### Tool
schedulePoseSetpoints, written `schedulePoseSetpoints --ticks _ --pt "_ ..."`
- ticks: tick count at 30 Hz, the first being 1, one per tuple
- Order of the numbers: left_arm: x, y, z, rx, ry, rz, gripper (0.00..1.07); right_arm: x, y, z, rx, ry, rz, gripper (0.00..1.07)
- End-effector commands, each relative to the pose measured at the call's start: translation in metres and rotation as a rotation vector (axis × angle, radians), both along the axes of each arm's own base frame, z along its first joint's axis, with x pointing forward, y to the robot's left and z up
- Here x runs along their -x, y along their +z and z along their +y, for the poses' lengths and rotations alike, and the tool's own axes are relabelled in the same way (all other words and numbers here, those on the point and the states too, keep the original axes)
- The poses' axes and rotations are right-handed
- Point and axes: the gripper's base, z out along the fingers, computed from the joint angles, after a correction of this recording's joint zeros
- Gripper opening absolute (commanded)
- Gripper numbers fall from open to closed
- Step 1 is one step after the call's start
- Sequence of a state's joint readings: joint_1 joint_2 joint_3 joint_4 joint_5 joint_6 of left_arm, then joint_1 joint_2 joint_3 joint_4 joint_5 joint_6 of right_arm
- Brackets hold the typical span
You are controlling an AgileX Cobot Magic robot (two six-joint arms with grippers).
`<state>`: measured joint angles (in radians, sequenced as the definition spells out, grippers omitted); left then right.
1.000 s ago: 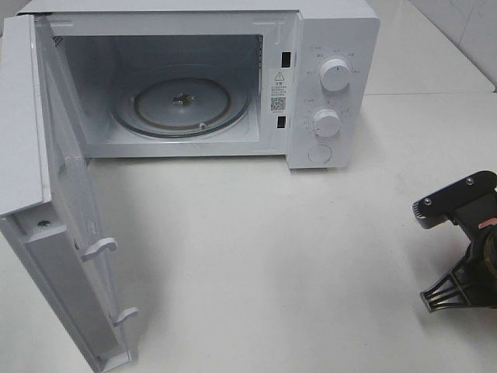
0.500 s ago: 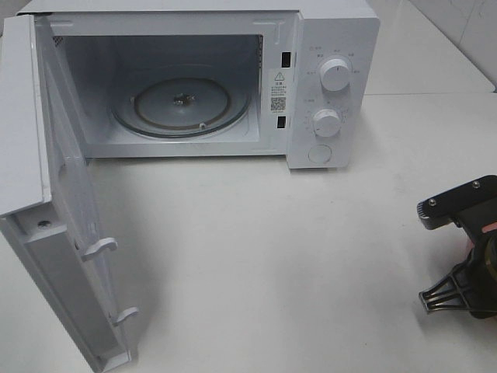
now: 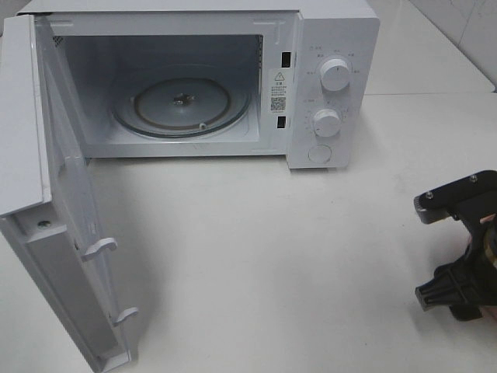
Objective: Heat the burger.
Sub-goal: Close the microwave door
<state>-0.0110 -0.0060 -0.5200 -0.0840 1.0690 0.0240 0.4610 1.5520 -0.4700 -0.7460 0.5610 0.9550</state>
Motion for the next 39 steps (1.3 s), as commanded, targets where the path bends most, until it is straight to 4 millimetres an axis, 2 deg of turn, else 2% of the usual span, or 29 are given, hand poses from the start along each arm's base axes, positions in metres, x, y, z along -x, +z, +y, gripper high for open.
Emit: schedulePoseSetpoints --ticks 1,2,4,5,6,8,9,11,14,16,19,21,24,26,27,29,31,35,38,39 --pt "0.002 -0.001 0.0 0.002 0.005 -0.012 0.84 -0.002 0.014 -0.002 0.018 0.011 -0.001 0.7" --pt "0.002 -0.001 0.0 0.002 0.005 -0.012 0.84 -0.002 0.027 -0.002 0.011 0.016 -0.023 0.7" --pt "0.002 -0.001 0.0 0.002 0.005 -0.012 0.84 -0.002 0.032 -0.002 0.008 0.022 -0.028 0.7" --pt "0.002 -0.001 0.0 0.002 0.005 -0.012 0.84 0.0 0.046 0.0 -0.021 0.034 -0.044 0.7" --pt "0.002 -0.001 0.0 0.002 0.005 -0.012 0.84 0.0 0.046 0.0 -0.021 0.034 -0.044 0.7" --pt "0.002 -0.001 0.0 0.002 0.005 -0.012 0.84 0.005 0.063 0.002 -0.091 0.07 -0.062 0.71" --pt "0.002 -0.001 0.0 0.002 0.005 -0.012 0.84 0.005 0.063 0.002 -0.091 0.07 -0.062 0.71" --pt "0.002 -0.001 0.0 0.002 0.005 -0.012 0.84 0.015 0.087 0.006 -0.187 0.15 -0.094 0.74" --pt "0.002 -0.001 0.0 0.002 0.005 -0.012 0.84 0.018 0.093 0.007 -0.214 0.173 -0.107 0.75" --pt "0.002 -0.001 0.0 0.002 0.005 -0.012 0.84 0.031 0.115 0.009 -0.302 0.251 -0.147 0.78" --pt "0.002 -0.001 0.0 0.002 0.005 -0.012 0.84 0.035 0.121 0.008 -0.317 0.271 -0.164 0.78" --pt "0.002 -0.001 0.0 0.002 0.005 -0.012 0.84 0.053 0.137 0.004 -0.374 0.31 -0.196 0.79" --pt "0.002 -0.001 0.0 0.002 0.005 -0.012 0.84 0.058 0.139 0.003 -0.384 0.315 -0.195 0.78" --pt "0.002 -0.001 0.0 0.002 0.005 -0.012 0.84 0.08 0.152 -0.005 -0.429 0.313 -0.236 0.78" --pt "0.002 -0.001 0.0 0.002 0.005 -0.012 0.84 0.08 0.152 -0.005 -0.429 0.313 -0.236 0.78" --pt "0.002 -0.001 0.0 0.002 0.005 -0.012 0.84 0.095 0.159 -0.012 -0.447 0.314 -0.275 0.77" --pt "0.002 -0.001 0.0 0.002 0.005 -0.012 0.84 0.099 0.161 -0.014 -0.451 0.315 -0.287 0.77" --pt "0.002 -0.001 0.0 0.002 0.005 -0.012 0.84 0.123 0.168 -0.026 -0.466 0.316 -0.334 0.76" --pt "0.002 -0.001 0.0 0.002 0.005 -0.012 0.84 0.128 0.168 -0.029 -0.469 0.317 -0.344 0.76" --pt "0.002 -0.001 0.0 0.002 0.005 -0.012 0.84 0.135 0.17 -0.032 -0.476 0.319 -0.365 0.76"
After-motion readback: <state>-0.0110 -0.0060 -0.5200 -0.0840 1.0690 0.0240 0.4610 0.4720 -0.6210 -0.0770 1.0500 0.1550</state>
